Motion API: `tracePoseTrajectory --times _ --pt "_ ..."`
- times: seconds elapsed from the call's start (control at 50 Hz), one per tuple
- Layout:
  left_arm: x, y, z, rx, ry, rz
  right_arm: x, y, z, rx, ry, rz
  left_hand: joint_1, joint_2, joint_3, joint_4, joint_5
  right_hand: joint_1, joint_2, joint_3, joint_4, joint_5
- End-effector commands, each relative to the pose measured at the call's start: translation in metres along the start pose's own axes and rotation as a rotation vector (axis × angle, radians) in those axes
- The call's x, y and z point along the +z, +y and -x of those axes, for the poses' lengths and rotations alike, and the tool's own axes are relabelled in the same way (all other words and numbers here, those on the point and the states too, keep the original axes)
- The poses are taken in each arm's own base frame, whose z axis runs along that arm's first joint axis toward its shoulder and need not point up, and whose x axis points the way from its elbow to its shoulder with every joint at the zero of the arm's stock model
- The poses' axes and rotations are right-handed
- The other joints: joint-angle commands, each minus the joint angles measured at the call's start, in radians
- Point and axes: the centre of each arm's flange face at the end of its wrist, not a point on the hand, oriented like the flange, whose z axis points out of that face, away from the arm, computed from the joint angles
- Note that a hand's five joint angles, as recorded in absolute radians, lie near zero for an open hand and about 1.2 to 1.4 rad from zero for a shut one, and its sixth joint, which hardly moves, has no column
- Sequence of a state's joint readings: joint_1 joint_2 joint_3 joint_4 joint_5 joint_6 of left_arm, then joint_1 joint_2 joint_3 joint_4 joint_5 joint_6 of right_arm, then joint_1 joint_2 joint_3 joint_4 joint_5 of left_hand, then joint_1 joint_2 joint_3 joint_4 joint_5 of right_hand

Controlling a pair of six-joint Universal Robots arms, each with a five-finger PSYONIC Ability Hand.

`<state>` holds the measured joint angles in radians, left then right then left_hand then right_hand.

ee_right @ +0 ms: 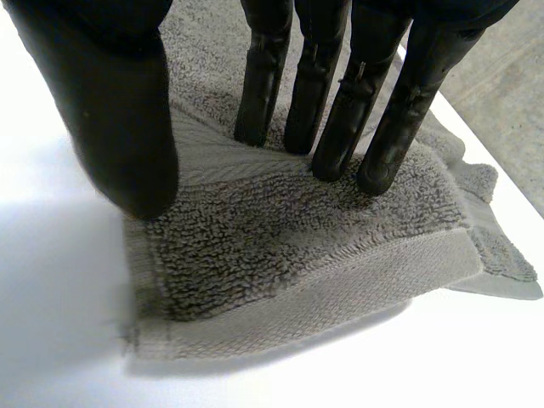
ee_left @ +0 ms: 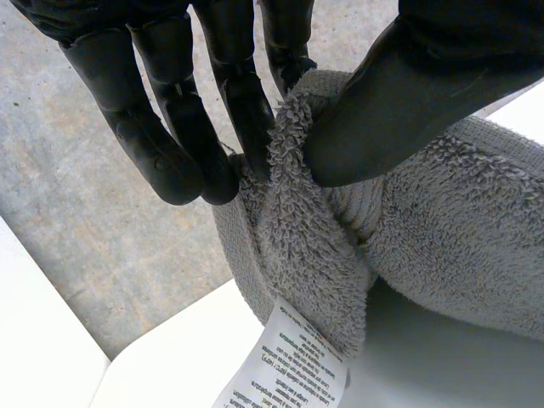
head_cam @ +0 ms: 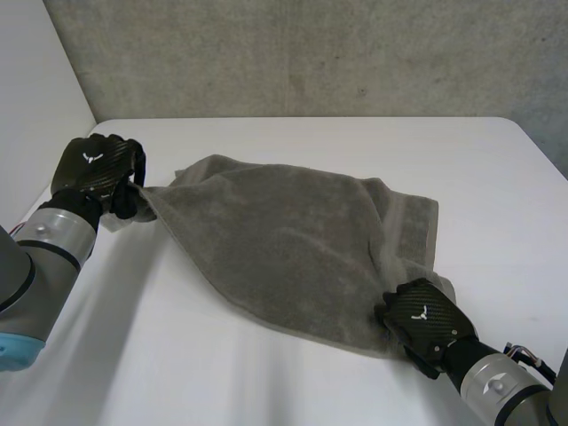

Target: Fold the towel.

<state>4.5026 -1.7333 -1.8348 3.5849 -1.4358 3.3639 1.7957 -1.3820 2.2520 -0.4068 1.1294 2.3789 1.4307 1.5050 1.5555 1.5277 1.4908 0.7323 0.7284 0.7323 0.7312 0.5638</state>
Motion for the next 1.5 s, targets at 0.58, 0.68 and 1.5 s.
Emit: tracePoseTrajectory --times 0.58,0.68,1.5 --pt "-0.002 0.002 -0.002 -0.001 0.004 0.008 0.009 0.005 -0.005 -0.004 0.008 0.03 -0.034 -0.109 -0.159 -0.131 -0.269 0.664 0.668 0.664 0.665 0.658" --pt "-0.003 0.0 -0.001 -0.002 0.001 0.003 0.009 0.005 -0.006 -0.001 0.011 0.031 -0.034 -0.109 -0.159 -0.131 -0.269 0.664 0.668 0.664 0.665 0.658" --pt "-0.093 -0.049 0.03 0.029 -0.121 0.021 -0.084 -0.137 -0.149 0.246 0.065 -0.161 -0.034 -0.109 -0.159 -0.131 -0.269 0.664 0.668 0.664 0.665 0.658"
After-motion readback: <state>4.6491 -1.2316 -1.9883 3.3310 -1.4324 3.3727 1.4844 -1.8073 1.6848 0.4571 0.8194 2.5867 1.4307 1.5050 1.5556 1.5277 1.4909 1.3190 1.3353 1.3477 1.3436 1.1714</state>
